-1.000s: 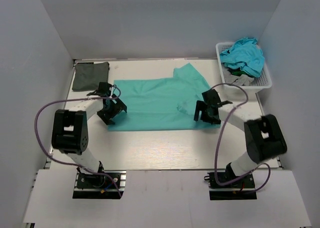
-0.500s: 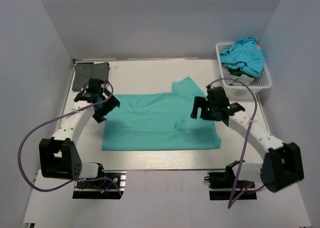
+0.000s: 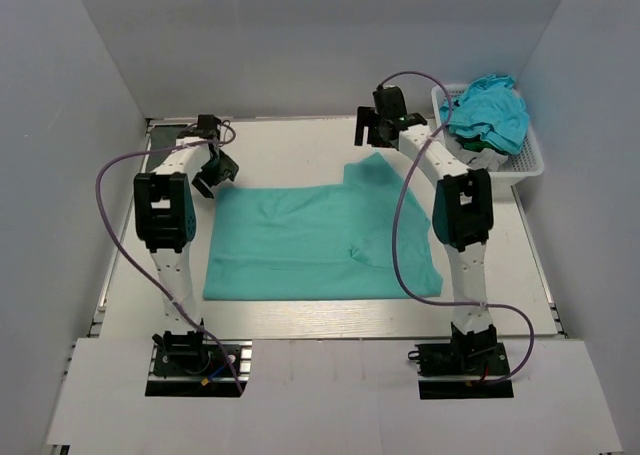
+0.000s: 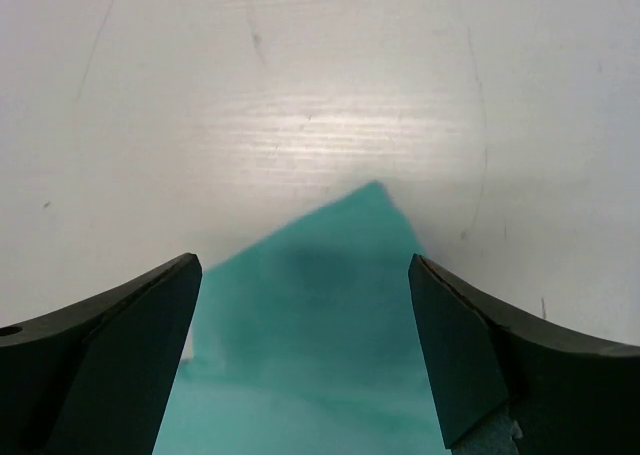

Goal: Fold and stack the t-shirts
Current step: Grap the side of the flattened tshirt furthest away from the robot with both arms, then fold the other side of the tshirt into a rectangle

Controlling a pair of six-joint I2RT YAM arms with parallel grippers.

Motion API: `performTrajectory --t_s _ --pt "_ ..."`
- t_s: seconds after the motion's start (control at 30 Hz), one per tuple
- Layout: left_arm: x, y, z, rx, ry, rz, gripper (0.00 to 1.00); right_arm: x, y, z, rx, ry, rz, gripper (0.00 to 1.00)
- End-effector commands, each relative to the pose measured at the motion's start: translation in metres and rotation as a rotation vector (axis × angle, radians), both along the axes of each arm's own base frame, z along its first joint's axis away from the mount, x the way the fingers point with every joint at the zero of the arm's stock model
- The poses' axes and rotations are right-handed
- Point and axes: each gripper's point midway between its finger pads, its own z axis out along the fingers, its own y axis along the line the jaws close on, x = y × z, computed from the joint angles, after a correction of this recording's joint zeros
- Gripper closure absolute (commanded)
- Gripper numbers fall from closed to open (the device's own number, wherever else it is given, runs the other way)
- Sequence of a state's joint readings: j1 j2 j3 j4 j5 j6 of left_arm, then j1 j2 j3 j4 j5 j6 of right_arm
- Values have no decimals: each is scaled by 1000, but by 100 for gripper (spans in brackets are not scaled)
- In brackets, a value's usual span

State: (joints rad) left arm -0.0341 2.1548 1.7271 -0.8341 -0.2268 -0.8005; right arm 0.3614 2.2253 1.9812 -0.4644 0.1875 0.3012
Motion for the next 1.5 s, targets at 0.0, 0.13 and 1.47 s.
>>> performTrajectory --t_s 0.0,0.13,1.47 --pt "8 12 7 54 15 9 17 31 -3 2 -57 -58 52 10" --pt "13 5 -10 -5 24 -29 30 59 -2 -24 -92 -115 54 10" --pt "-136 -4 58 -37 -119 -25 100 -201 -50 27 102 -215 92 100"
